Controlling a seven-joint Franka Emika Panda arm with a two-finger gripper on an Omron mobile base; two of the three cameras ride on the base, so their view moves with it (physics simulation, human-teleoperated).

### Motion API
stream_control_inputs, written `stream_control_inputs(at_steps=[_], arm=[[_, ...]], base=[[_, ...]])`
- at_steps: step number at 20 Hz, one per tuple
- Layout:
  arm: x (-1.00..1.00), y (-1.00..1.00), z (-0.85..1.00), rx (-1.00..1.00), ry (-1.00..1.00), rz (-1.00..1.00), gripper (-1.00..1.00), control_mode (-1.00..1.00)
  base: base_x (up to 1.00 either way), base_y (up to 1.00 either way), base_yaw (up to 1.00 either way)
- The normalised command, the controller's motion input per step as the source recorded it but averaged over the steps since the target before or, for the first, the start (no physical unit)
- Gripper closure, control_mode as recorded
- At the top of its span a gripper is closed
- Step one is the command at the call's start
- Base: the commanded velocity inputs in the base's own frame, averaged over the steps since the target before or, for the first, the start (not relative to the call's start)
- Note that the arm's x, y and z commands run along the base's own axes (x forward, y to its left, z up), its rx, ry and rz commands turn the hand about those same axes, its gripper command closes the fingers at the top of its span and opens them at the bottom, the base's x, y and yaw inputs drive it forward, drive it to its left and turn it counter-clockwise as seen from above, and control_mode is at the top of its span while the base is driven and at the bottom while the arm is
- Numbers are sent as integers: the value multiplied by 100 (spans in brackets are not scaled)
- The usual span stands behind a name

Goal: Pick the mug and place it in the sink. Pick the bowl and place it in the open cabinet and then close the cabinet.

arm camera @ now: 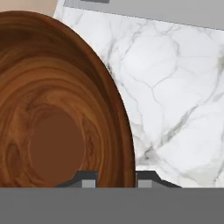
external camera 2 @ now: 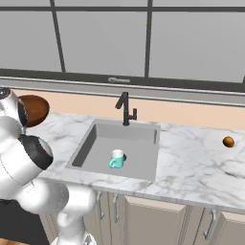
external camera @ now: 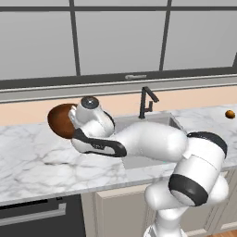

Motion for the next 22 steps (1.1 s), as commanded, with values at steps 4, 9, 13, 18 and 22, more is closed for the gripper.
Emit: stream_control_inputs(at_steps=[4,9,13,18,22], arm=[[-36,-34,100,0,7,4,100,-100],[-20,-41,84,-2,14,0,100,-100],[-16,-61,36,-3,21,-9,100,-100],[-38,-66,35,-7,9,-11,100,-100],[-53,-59,31,-9,0,-5,100,-100]], base=[[0,0,0],[0,0,0],[0,0,0],[0,0,0],[0,0,0]])
